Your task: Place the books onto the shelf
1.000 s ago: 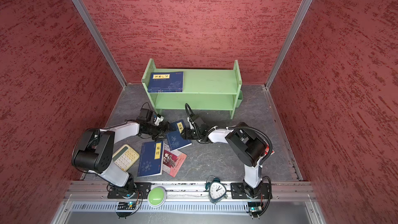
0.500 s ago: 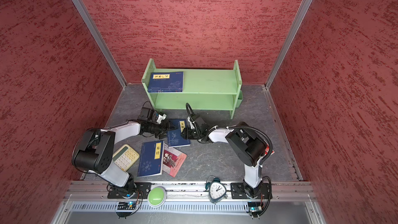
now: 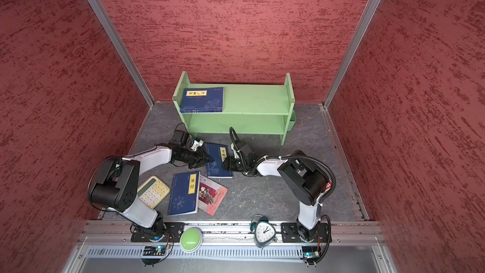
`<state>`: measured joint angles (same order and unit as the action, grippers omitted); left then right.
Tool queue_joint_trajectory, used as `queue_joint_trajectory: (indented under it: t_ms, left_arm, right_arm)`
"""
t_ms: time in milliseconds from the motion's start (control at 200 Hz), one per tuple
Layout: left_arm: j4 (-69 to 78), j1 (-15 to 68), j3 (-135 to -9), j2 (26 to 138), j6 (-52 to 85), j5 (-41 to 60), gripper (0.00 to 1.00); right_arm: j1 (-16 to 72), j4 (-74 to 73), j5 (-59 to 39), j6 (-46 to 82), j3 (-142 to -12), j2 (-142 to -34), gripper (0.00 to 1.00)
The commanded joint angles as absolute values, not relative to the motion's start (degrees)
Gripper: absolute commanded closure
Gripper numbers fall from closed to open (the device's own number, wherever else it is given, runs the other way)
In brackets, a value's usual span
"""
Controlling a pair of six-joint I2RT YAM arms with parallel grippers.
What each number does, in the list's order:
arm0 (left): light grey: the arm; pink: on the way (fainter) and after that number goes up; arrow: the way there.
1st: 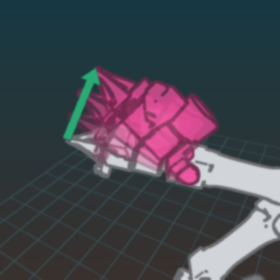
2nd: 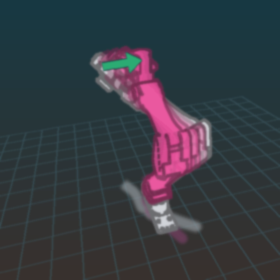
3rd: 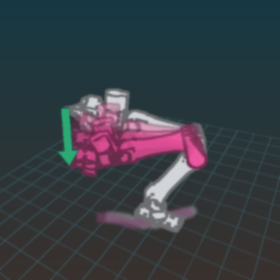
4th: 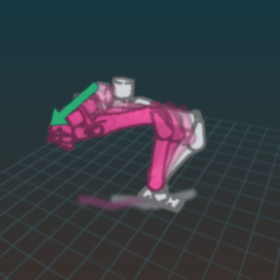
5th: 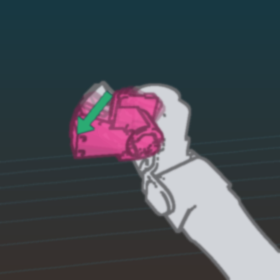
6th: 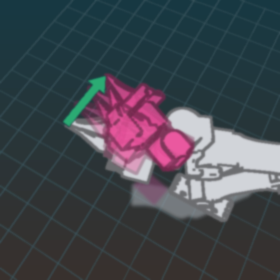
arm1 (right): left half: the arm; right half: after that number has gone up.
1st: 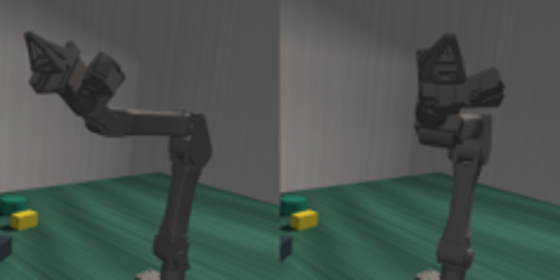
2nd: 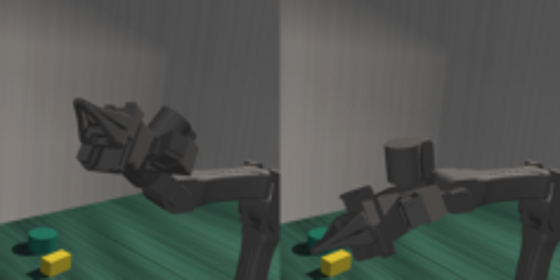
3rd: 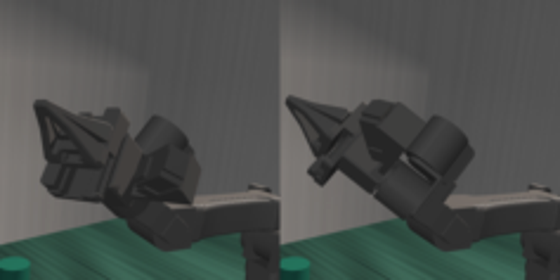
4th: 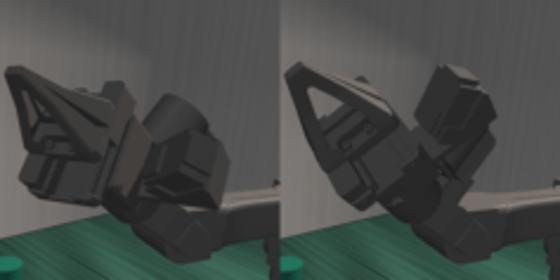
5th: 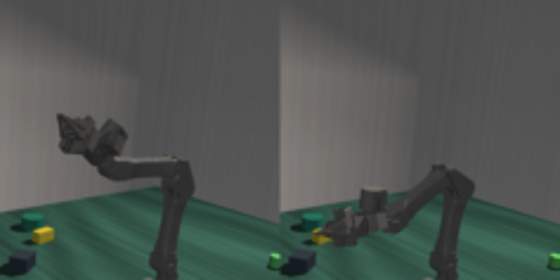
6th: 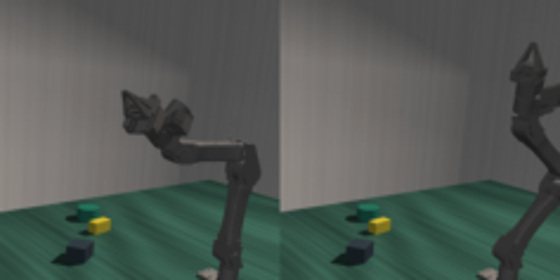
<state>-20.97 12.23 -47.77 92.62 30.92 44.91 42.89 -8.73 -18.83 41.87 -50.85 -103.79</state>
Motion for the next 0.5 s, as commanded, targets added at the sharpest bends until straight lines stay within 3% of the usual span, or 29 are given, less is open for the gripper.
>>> queue_joint_trajectory:
  t_ms: [0, 130, 496]
  left_arm:
    - [-22.20, 12.67, -49.35, 92.07, 30.14, 44.75, 0.84]
    - [-22.50, 12.79, -49.39, 91.37, 30.43, 44.71, 0.93]
    - [-24.97, 13.67, -51.67, 87.78, 29.52, 48.21, 0.95]
  right_arm:
    - [42.49, -11.67, -16.57, 44.02, -49.47, -100.87, 0.41]
    - [42.37, -11.46, -14.16, 45.36, -47.67, -97.60, 0.40]
    - [41.31, -4.42, -8.85, 46.34, -44.09, -84.38, 0.39]
